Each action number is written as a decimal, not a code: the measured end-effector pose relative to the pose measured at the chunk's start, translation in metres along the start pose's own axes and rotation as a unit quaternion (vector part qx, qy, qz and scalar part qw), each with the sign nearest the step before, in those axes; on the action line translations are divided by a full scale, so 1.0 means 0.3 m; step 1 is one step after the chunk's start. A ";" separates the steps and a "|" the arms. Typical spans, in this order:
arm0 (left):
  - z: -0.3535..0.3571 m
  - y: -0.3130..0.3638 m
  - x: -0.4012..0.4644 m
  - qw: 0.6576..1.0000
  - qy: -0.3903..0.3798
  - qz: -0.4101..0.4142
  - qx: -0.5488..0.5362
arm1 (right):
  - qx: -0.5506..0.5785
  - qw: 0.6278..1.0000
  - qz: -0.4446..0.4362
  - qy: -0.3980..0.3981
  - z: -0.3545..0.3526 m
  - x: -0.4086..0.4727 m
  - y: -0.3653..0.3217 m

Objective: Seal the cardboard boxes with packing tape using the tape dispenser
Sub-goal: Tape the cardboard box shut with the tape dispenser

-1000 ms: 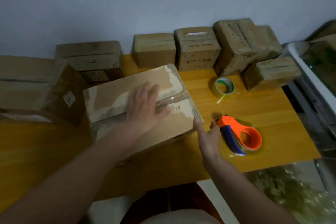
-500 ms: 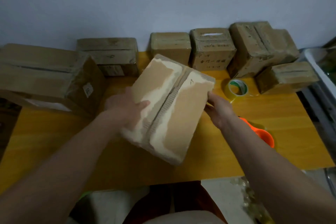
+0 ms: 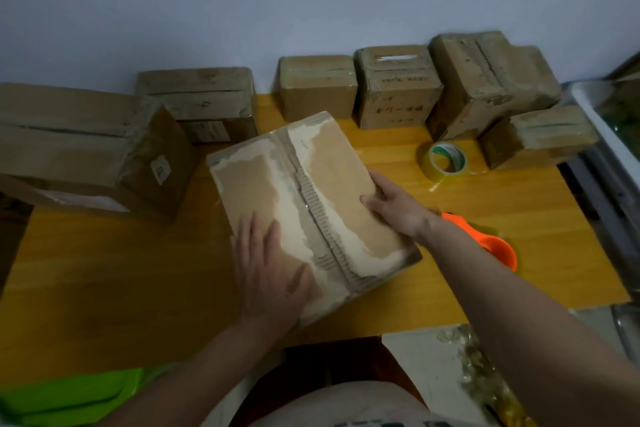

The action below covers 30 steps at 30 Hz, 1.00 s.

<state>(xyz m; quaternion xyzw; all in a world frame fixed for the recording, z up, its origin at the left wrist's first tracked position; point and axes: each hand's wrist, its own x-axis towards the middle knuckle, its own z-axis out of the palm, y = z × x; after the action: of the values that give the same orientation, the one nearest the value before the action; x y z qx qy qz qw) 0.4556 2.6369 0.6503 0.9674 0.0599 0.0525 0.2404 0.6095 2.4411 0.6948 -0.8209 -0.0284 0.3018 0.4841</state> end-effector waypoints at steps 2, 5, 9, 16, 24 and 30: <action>-0.008 0.002 -0.049 0.997 -0.028 0.055 0.034 | -0.020 0.999 0.005 -0.031 -0.042 0.017 -0.008; -0.066 -0.062 -0.072 0.965 -0.102 0.207 0.121 | -0.128 0.991 0.039 0.011 -0.068 -0.023 0.037; -0.114 -0.066 -0.043 0.922 -0.187 0.269 0.205 | -0.006 0.985 0.172 -0.018 -0.058 -0.162 0.134; -0.106 -0.031 0.124 0.853 -0.251 0.354 0.289 | 0.145 0.981 0.122 0.049 -0.111 -0.160 0.176; -0.026 0.128 0.129 0.892 -0.241 0.288 0.253 | 0.154 0.980 0.067 0.109 -0.204 -0.087 0.142; -0.103 0.162 0.196 0.840 -0.302 0.328 0.310 | 0.145 0.985 0.040 0.090 -0.221 -0.049 0.179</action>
<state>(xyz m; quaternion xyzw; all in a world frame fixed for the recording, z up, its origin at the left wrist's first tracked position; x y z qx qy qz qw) 0.5142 2.6168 0.7046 0.9222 -0.3239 -0.1878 -0.0971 0.6190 2.3562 0.6811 -0.7661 0.0918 0.2466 0.5863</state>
